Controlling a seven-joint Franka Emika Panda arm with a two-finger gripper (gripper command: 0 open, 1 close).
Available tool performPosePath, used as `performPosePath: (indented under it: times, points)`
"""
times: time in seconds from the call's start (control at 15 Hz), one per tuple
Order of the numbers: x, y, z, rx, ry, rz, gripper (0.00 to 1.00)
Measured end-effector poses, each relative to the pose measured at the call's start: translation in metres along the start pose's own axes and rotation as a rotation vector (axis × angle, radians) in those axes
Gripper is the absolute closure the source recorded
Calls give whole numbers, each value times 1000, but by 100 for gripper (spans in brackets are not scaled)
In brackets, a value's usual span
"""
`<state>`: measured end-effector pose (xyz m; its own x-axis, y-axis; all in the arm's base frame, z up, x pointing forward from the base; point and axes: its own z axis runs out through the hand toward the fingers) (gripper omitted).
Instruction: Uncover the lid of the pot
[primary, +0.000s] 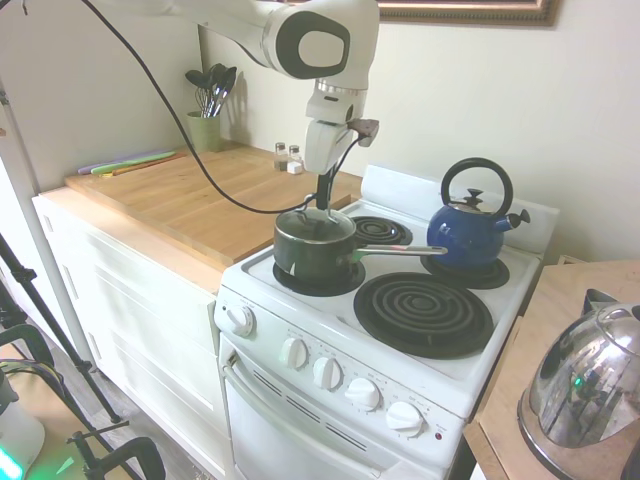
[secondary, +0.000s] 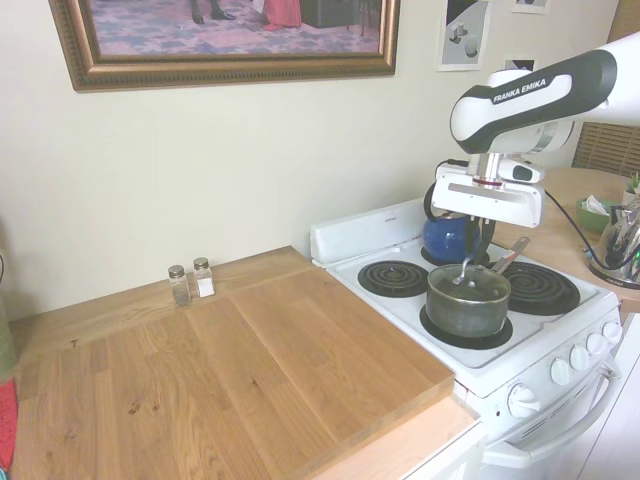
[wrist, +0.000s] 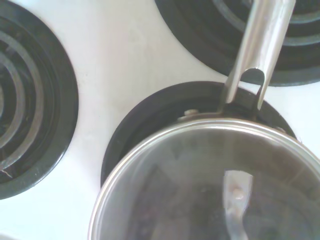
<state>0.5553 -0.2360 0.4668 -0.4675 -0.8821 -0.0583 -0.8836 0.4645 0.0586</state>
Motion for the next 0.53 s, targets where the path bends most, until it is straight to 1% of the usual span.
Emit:
performPosePath:
  times: [0.13,0.27,0.33,0.4,0.53]
  points:
    - [1,6,-13,20,8,-5,100]
    - [-4,25,-46,70,27,-19,100]
    - [-13,41,-65,98,40,-27,100]
    - [-31,61,-84,128,57,-39,100]
    - [-85,106,-116,187,96,-75,100]
